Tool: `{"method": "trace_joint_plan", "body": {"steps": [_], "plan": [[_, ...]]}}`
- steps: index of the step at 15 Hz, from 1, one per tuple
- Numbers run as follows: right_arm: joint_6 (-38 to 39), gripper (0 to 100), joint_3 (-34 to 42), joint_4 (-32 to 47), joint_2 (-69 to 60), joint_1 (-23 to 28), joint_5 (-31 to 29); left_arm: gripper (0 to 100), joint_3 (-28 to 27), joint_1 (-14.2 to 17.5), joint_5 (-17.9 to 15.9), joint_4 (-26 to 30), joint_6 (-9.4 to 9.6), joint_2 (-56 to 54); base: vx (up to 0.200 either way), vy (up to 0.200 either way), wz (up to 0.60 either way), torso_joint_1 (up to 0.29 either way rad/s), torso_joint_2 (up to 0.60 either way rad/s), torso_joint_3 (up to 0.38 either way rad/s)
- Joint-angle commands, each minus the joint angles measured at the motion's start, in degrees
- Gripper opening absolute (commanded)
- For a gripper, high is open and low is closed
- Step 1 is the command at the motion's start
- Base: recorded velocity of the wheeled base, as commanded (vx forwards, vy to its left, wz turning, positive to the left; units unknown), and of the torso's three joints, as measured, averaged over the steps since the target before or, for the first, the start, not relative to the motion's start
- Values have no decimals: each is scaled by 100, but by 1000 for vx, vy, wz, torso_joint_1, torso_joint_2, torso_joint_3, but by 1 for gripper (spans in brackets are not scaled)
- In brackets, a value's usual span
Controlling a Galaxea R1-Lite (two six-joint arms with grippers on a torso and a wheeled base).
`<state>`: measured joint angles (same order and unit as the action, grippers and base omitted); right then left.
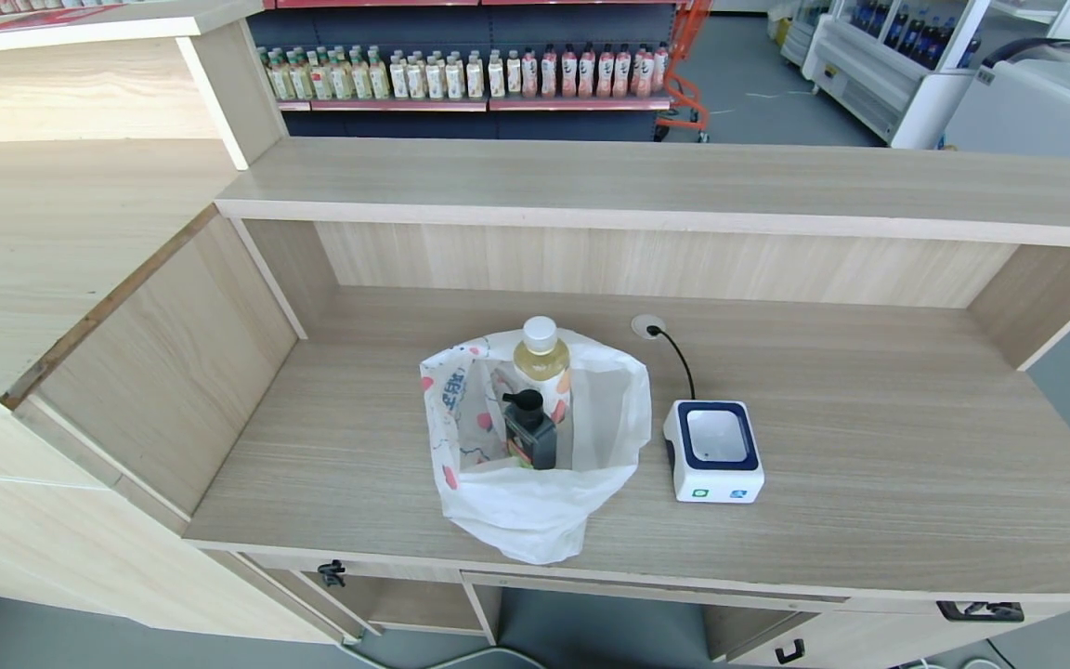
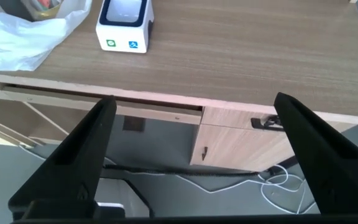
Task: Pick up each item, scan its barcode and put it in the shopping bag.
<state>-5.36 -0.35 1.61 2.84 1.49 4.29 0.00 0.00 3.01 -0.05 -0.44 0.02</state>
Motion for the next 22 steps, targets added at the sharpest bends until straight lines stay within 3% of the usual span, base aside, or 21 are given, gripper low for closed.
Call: {"method": "trace_joint_plan", "body": {"steps": [1,4,14,22], "plan": [[-26,100,0,24,-240,-158,2,100,0,0,-2,-4,0,-2,0,0,0,0,0,0],[44,100,0,24,-249,-158,2,100,0,0,-2,-4,26,-2,0,0,0,0,0,0],[62,100,0,24,-258,-158,-16,100,0,0,-2,-4,35,-2,0,-200,0,4,3,2],[62,100,0,24,-258,-158,-16,100,0,0,-2,5,9,-2,0,0,0,0,0,0]]}}
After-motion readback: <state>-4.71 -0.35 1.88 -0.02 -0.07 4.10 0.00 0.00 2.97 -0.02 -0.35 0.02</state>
